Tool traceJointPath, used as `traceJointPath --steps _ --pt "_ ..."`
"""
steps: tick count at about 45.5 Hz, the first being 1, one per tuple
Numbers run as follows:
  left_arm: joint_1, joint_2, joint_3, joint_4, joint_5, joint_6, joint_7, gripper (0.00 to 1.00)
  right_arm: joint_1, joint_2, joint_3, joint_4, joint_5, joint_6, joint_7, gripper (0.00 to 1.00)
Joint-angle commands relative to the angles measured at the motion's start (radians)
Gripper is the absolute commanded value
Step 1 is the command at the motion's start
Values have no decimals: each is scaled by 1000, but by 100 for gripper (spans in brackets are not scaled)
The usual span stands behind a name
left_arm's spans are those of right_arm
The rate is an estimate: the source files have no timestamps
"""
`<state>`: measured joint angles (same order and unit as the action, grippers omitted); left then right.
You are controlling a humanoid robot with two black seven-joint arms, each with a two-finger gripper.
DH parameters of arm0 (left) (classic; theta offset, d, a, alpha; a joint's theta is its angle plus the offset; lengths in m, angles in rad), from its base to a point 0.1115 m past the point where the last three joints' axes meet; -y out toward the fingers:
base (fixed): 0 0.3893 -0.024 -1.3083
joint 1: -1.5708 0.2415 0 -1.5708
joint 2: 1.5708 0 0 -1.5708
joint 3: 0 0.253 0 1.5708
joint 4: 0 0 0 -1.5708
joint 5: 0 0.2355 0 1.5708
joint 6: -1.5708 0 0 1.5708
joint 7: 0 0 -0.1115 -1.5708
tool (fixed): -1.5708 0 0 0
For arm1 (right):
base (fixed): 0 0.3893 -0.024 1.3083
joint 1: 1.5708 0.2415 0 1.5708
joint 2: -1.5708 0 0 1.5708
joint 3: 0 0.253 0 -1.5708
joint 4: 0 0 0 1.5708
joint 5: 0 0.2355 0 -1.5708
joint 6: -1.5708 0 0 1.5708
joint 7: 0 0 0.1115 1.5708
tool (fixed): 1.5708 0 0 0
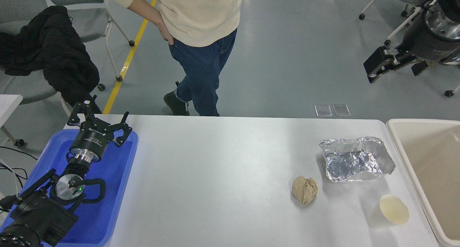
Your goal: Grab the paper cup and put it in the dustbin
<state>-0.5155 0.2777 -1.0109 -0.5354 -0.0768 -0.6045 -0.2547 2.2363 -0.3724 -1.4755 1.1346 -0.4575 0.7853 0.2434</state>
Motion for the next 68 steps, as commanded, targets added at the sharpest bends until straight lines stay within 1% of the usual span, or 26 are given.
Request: traceJointPath --steps 1,14,26,37,46,51,56,63,68 --pt "0 0 0 0 0 0 0 100 -69 -95 -46 2 -9 0 0 100" --pt "0 0 0 0 0 0 0 100 -181 -223 -37 -10 23 0 0 100" --pt "0 0 -2 0 0 0 0 100 -317 -249 -23 -3 30 0 0 99" --pt "0 0 -2 0 0 -1 0 100 -464 -257 132 1 10 0 -1 99" --pt "0 0 -2 0 0 -1 0 100 -564 -252 280 4 -17 0 -19 100" --pt "0 0 -2 0 0 -1 0 100 -596 -252 305 -3 -20 0 -24 96" --pt "0 0 -2 0 0 -1 0 100 -633 -252 305 -3 -20 0 -27 96" --pt "0 0 -2 0 0 -1 0 100 -673 -260 299 -3 -41 -47 -70 96" --pt "0 0 -2 0 0 -1 0 100 -696 -260 302 -3 -78 -95 -75 96"
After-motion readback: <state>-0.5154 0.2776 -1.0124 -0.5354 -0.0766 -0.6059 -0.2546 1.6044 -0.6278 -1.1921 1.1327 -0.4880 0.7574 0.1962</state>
